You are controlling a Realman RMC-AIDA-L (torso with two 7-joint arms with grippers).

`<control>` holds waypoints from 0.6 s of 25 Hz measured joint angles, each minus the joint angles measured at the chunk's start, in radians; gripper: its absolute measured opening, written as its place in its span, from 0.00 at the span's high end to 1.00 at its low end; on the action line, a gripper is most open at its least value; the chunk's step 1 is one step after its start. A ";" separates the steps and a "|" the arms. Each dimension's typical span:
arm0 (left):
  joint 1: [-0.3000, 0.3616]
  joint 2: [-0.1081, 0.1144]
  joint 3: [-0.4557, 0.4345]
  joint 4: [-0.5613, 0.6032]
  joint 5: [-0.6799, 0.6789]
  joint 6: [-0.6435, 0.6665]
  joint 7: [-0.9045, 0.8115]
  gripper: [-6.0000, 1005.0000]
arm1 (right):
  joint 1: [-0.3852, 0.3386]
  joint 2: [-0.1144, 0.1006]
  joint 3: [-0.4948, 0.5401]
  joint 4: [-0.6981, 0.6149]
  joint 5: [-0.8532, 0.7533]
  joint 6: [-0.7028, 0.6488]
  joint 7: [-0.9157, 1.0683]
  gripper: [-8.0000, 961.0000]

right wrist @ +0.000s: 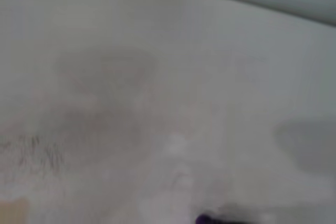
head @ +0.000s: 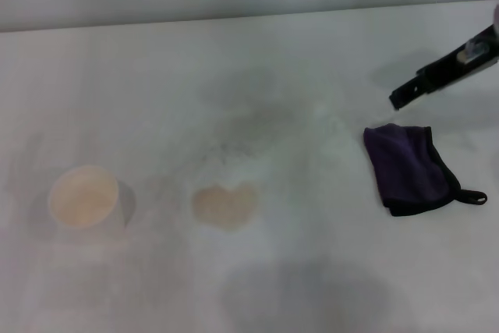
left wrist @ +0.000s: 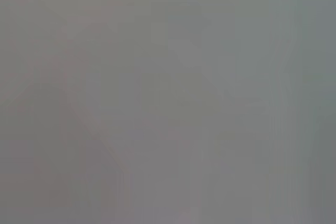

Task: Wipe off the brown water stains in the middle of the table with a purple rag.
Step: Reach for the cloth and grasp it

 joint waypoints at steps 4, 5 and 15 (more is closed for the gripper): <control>-0.004 0.000 0.000 0.000 0.000 -0.001 0.001 0.11 | 0.000 0.000 -0.041 0.040 -0.008 -0.010 0.022 0.11; -0.006 0.000 0.000 0.000 0.000 -0.002 0.001 0.11 | 0.002 0.000 -0.053 0.061 -0.007 -0.016 0.023 0.11; -0.014 0.000 0.000 -0.008 0.000 -0.009 0.036 0.11 | 0.053 0.000 -0.132 0.296 -0.011 -0.139 0.010 0.11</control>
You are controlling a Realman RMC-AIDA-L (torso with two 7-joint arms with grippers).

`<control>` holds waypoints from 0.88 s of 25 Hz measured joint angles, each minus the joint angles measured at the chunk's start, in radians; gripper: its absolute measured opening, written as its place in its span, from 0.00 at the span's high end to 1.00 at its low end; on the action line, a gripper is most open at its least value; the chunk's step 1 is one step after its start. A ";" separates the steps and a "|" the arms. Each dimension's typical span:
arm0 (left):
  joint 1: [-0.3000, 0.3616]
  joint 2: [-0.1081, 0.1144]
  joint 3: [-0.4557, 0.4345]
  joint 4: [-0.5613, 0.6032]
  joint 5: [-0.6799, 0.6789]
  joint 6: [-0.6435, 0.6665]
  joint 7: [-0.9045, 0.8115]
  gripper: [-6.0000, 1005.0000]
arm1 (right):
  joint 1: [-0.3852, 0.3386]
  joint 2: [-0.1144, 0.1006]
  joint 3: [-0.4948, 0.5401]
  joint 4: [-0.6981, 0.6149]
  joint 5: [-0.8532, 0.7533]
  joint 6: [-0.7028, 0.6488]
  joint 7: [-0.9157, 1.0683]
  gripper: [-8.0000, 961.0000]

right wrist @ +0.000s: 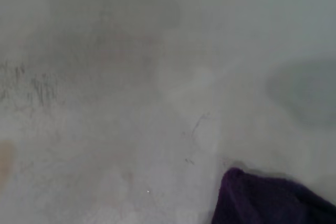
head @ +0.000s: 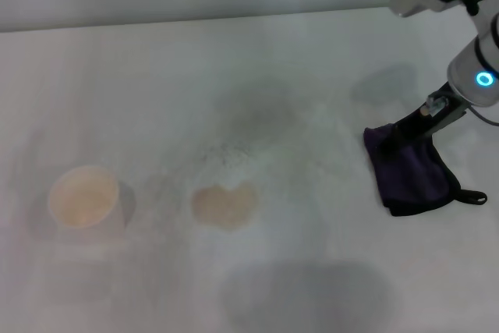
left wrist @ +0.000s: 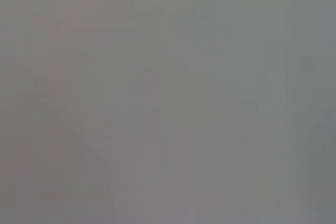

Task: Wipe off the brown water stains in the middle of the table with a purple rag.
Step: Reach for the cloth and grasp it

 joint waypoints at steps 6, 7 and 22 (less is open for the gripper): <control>0.004 0.001 0.000 -0.003 0.000 0.000 0.001 0.11 | 0.017 0.000 -0.004 0.074 -0.003 -0.030 -0.010 0.11; 0.005 0.001 0.000 -0.003 0.000 0.000 0.001 0.11 | 0.017 0.000 -0.004 0.080 -0.003 -0.035 -0.011 0.11; 0.009 0.004 0.002 -0.007 0.005 0.000 -0.004 0.11 | 0.012 0.002 -0.044 0.111 -0.012 -0.055 0.013 0.30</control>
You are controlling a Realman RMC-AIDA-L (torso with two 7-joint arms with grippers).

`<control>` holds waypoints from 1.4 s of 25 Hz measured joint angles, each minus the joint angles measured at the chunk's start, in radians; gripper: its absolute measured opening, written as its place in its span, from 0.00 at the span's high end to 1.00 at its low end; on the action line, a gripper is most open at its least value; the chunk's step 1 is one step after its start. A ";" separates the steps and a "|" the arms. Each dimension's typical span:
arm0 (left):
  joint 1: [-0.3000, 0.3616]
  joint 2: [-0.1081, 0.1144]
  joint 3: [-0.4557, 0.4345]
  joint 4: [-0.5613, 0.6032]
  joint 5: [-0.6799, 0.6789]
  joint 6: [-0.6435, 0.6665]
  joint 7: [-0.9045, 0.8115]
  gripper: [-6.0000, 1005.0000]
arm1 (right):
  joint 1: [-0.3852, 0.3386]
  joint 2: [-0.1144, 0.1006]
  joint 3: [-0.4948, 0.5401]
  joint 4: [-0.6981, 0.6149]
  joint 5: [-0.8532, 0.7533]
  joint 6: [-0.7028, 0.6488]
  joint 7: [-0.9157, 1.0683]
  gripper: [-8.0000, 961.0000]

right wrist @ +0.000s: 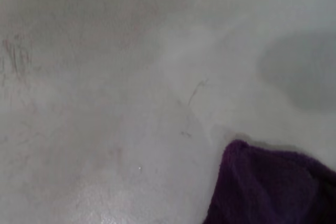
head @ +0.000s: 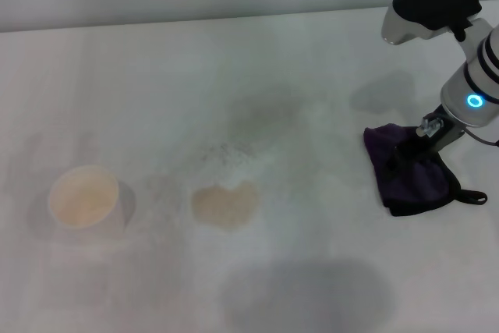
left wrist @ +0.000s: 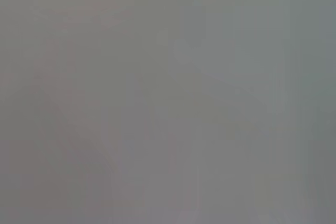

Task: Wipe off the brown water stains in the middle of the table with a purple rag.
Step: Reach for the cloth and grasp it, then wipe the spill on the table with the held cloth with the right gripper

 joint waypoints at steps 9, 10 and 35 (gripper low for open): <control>0.000 -0.003 0.005 0.000 0.003 0.001 0.003 0.11 | -0.002 -0.002 0.006 0.003 -0.002 -0.009 0.016 0.46; 0.001 -0.003 0.005 0.000 0.003 0.001 0.003 0.11 | 0.000 -0.002 0.006 0.007 -0.002 -0.009 0.018 0.48; -0.003 -0.005 0.008 -0.001 0.009 0.003 0.001 0.11 | 0.061 0.009 -0.218 -0.055 0.143 -0.057 0.018 0.89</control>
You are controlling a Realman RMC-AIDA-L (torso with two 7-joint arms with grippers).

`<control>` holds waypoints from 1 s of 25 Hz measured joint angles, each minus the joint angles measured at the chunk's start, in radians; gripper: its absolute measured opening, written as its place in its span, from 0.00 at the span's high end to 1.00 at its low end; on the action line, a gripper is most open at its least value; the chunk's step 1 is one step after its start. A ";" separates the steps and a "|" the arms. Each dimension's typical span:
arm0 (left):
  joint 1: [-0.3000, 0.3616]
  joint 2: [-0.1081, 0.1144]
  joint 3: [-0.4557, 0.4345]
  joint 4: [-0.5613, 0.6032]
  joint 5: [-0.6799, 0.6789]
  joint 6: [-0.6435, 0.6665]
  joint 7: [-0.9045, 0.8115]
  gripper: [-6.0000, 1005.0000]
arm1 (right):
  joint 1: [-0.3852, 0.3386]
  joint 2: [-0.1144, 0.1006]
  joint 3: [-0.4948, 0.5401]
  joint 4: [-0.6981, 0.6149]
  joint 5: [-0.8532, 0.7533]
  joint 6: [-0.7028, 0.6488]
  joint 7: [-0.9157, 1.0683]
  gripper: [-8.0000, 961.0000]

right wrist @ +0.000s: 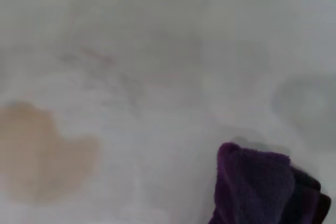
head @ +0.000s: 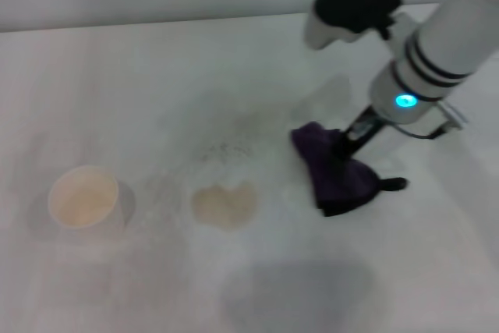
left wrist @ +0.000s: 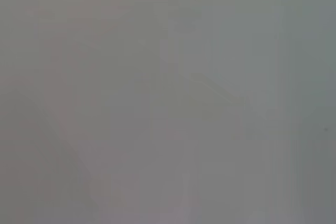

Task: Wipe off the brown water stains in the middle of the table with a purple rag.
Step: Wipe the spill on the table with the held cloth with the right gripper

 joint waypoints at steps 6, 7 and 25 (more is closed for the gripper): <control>-0.001 0.000 0.003 0.002 0.002 0.005 0.005 0.11 | 0.103 0.003 -0.171 0.032 0.113 -0.080 0.001 0.90; -0.001 0.000 0.003 0.002 0.002 0.005 0.005 0.11 | 0.120 0.003 -0.201 0.039 0.132 -0.094 0.001 0.90; 0.008 -0.001 0.003 -0.001 0.014 0.007 0.005 0.11 | 0.209 0.003 -0.494 0.111 0.493 -0.277 -0.134 0.90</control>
